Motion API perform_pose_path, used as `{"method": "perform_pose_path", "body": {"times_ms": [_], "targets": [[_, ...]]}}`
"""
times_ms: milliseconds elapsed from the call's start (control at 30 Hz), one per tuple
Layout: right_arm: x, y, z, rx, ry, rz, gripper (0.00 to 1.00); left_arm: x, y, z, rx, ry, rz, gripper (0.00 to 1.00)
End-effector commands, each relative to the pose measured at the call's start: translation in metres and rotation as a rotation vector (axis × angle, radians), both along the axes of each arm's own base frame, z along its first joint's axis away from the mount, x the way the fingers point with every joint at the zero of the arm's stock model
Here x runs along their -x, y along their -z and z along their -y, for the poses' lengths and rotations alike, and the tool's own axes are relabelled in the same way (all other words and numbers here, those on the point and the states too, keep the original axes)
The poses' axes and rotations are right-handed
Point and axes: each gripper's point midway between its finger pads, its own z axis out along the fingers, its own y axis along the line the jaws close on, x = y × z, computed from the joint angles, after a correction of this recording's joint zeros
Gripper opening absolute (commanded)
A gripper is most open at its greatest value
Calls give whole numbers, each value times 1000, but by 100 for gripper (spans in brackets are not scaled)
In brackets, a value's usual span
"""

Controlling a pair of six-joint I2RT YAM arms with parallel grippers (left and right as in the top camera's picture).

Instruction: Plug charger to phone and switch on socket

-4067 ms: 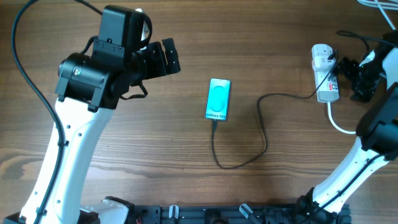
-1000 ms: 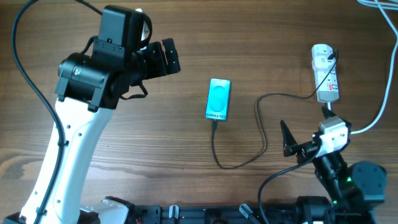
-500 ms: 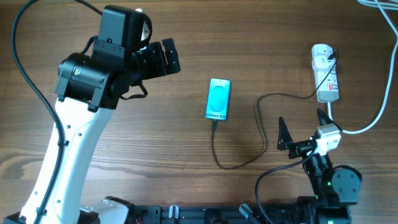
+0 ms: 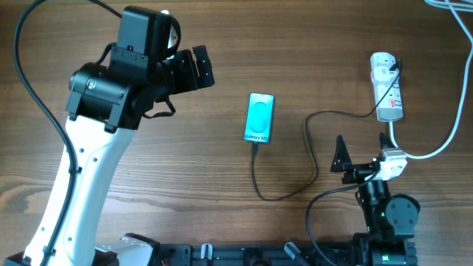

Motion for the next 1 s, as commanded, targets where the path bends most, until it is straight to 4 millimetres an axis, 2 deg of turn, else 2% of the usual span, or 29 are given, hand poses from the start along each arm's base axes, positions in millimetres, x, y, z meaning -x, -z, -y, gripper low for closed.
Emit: {"method": "perform_pose_path", "body": {"times_ms": [0,333,967], "targets": [[0,-2,7,34,40,15,100,0,-1,-2,-4,-12,5,100],[0,-2,6,158,35,21,100,0,-1,-2,-4,-12,5,100],[1,-3,6,157,31,24,100,0,-1,-1,-4,-13,5,100]]}}
